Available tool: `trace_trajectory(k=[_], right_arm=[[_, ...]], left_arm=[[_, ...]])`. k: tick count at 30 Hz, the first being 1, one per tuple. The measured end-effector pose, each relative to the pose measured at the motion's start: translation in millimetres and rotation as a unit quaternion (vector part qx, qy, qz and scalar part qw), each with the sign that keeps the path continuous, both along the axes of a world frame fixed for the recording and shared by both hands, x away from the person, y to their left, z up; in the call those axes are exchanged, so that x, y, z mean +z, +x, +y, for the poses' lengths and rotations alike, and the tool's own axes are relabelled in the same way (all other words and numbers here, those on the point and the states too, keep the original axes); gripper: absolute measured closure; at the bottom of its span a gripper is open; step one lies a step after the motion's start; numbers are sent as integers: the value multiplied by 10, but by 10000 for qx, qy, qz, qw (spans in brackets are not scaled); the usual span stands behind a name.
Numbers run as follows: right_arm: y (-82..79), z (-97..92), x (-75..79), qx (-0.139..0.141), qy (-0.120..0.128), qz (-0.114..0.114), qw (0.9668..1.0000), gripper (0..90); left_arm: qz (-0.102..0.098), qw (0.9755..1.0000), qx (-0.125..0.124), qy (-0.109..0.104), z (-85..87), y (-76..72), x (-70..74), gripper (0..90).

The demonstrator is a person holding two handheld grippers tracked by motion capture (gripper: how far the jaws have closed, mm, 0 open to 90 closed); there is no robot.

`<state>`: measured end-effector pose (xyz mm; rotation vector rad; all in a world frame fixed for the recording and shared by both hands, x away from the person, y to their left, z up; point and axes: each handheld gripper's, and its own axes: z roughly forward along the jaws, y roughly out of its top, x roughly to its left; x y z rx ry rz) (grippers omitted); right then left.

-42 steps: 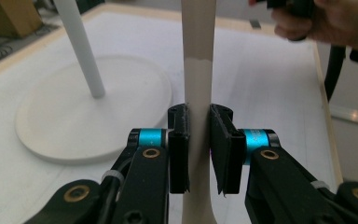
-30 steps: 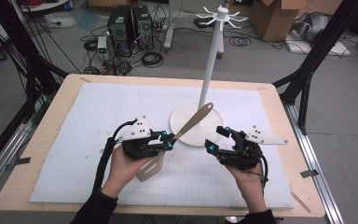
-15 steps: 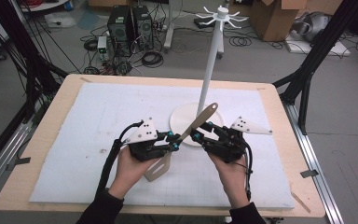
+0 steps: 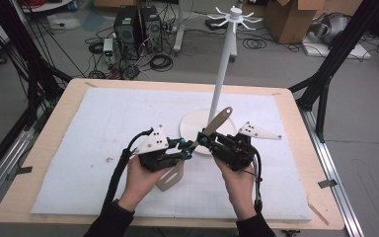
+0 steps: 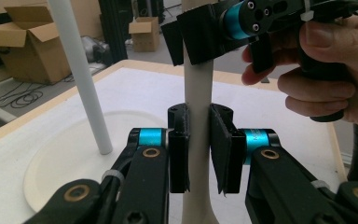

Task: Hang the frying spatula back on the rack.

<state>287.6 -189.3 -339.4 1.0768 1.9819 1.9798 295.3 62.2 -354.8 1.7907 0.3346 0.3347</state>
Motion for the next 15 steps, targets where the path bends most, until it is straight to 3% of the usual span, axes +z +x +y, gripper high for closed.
trace_trajectory(k=[2, 12, 15], right_arm=[[1, 2, -2, 54, 47, 25, 10000, 745], [29, -20, 7, 234, 268, 78, 9993, 763], [54, -44, 40, 346, 267, 69, 9990, 764]], left_arm=[[13, 10000, -14, -22, -2, 5, -5, 775], [-1, 9999, -92, -119, -19, 14, -5, 752], [80, 9995, -102, -288, 19, 3, 20, 571]])
